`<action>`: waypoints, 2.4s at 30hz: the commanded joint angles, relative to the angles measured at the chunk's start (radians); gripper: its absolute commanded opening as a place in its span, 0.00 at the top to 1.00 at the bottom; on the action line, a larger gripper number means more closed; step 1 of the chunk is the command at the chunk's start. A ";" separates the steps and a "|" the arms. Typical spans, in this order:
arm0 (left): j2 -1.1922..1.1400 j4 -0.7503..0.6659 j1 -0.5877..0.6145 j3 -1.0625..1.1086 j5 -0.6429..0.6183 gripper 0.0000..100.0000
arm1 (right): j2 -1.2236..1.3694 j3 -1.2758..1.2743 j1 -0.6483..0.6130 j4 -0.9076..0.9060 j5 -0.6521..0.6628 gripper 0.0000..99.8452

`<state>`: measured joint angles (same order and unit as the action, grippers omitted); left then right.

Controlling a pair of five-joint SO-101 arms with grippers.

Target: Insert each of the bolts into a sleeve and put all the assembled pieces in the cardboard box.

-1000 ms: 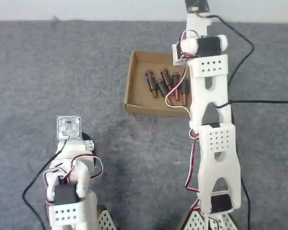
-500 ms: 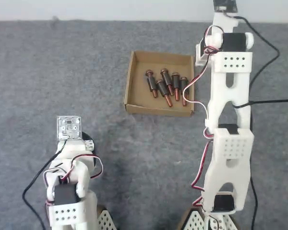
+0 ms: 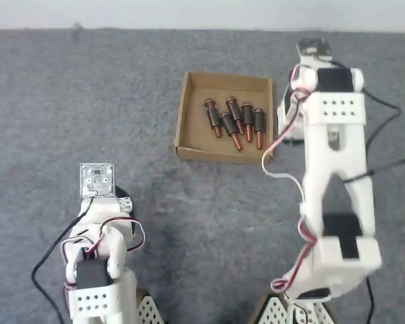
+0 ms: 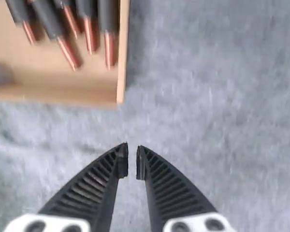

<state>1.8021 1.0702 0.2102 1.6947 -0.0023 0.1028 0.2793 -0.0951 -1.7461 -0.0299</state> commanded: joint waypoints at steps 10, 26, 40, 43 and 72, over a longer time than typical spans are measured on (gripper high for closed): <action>0.017 -0.029 -0.003 -0.010 0.003 0.99 | -0.512 -0.712 0.012 0.328 0.015 0.99; 0.017 -0.028 -0.003 -0.010 0.003 0.99 | -0.947 -1.382 0.027 0.975 0.095 0.99; 0.017 -0.028 -0.002 -0.010 0.003 0.99 | -1.333 -1.691 0.081 1.190 0.094 0.99; 0.017 -0.028 0.000 -0.010 0.003 0.99 | -1.434 -1.768 0.077 1.190 0.094 0.99; 0.015 -0.028 0.002 -0.010 0.003 0.99 | -1.894 -1.964 0.041 0.579 0.092 0.99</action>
<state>1.8021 1.0702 0.2087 1.6947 -0.0023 -1.7937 -1.6678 -0.0583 -1.1201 0.0483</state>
